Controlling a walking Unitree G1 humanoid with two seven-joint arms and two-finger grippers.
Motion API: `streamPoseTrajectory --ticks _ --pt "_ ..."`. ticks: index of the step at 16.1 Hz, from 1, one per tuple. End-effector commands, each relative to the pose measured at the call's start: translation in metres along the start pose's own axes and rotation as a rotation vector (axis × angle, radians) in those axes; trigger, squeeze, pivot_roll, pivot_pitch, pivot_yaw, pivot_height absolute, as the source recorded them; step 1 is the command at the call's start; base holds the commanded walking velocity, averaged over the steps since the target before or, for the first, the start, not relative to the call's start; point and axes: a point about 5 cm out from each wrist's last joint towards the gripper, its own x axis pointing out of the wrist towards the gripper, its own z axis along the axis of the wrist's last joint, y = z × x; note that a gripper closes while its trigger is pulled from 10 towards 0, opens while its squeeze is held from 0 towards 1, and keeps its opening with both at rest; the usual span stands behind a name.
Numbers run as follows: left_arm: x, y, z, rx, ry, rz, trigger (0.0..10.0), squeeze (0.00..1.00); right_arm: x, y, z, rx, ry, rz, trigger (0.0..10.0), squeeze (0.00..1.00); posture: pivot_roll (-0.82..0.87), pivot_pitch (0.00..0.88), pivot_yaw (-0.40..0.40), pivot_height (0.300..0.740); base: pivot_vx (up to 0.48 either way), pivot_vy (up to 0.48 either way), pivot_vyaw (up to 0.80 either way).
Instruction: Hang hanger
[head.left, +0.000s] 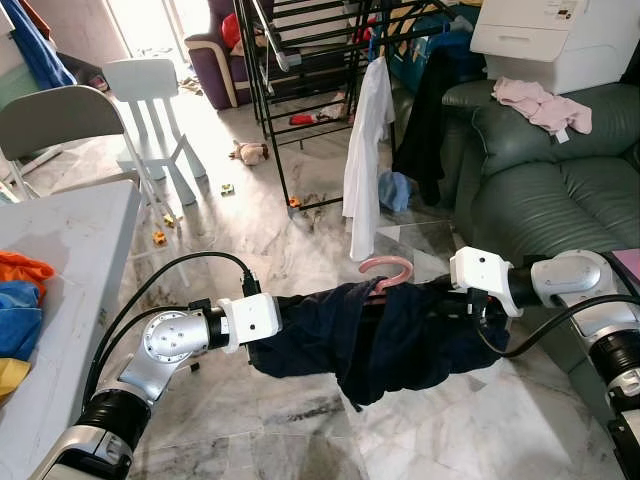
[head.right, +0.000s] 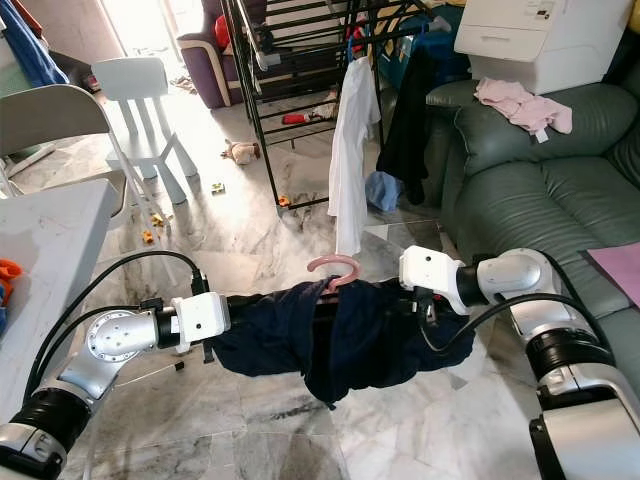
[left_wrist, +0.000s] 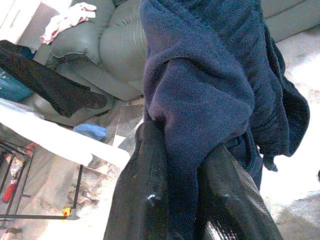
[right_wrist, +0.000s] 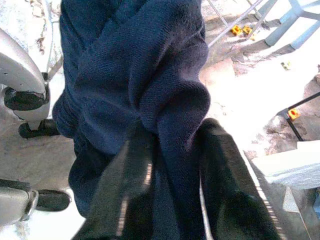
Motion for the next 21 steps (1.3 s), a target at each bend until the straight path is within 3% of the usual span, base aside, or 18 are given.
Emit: streamPoseTrajectory --ticks 1,10,12,14,15,16,21 --pt "-0.005 0.006 0.003 0.014 -0.016 0.026 0.0 0.00 0.000 -0.005 0.006 -0.014 -0.016 0.005 0.0 0.00 -0.12 0.000 0.091 0.740 0.000 0.000 0.00" --pt "-0.005 0.006 0.003 0.014 -0.016 0.026 0.0 0.00 0.000 -0.005 0.006 -0.014 -0.016 0.005 0.0 0.00 -0.12 0.000 0.091 0.740 0.000 0.000 0.00" --pt "-0.004 0.012 -0.002 0.001 0.016 0.079 0.0 0.00 0.006 -0.001 0.005 0.062 -0.085 0.006 0.0 0.00 -0.12 0.000 0.090 0.740 0.000 0.000 0.00" --pt "-0.005 0.014 -0.005 0.001 0.040 0.108 0.0 0.00 0.007 -0.003 0.007 0.066 -0.101 -0.020 0.0 0.00 -0.12 0.000 0.090 0.740 0.000 0.000 0.00" --pt "-0.005 0.014 -0.008 -0.018 0.053 0.119 1.6 0.00 0.008 -0.003 0.007 0.065 -0.105 -0.031 0.0 0.00 -0.12 0.000 0.091 0.740 0.000 0.000 0.00" --pt "-0.006 0.014 -0.012 -0.035 0.074 0.134 10.0 0.00 0.010 -0.002 0.005 0.062 -0.100 -0.056 0.0 0.00 -0.12 0.000 0.092 0.740 0.000 0.000 0.00" --pt "-0.010 0.014 -0.019 -0.022 0.116 0.160 10.0 0.00 0.014 -0.001 0.004 0.062 -0.104 -0.088 0.0 0.00 -0.12 0.000 0.093 0.740 0.000 0.000 0.00"
